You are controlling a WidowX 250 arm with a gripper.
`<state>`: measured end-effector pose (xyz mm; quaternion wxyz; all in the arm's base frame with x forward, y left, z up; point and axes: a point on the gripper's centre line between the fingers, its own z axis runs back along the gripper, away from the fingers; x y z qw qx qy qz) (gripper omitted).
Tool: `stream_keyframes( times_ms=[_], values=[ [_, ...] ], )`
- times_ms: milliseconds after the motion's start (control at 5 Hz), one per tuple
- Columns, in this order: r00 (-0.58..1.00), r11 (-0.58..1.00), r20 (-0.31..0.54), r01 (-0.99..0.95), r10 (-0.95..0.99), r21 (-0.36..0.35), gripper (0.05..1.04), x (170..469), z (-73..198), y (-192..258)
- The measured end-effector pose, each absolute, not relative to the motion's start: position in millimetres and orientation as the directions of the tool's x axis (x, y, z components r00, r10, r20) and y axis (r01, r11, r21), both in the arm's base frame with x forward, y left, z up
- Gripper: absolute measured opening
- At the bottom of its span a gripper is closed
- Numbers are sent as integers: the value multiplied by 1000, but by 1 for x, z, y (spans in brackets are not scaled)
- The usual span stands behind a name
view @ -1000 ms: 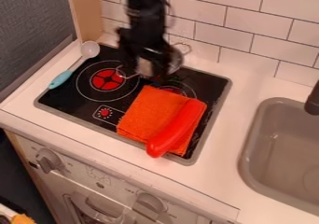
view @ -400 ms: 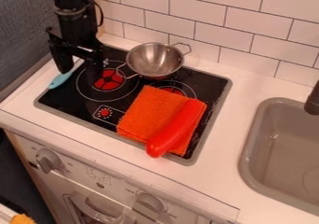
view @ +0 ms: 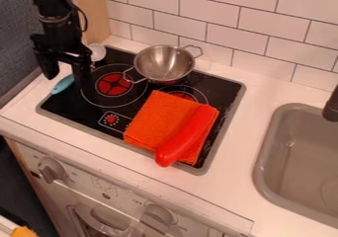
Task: Putting the spoon on the left side of the orange cloth.
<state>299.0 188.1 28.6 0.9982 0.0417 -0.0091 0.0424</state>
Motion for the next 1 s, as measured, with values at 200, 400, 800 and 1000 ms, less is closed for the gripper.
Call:
stream_keyframes(
  times_ms=[200, 400, 800, 1000],
  values=[
    [992, 990, -4, -122, 122, 77, 1001, 300, 22, 201],
    [987, 985, -32, -155, 158, 73, 1001, 299, 12, 208],
    [985, 984, -42, -164, 167, 71, 644, 304, 9, 208],
    [989, 987, -48, -138, 142, 81, 381, 308, 9, 202]
  ],
)
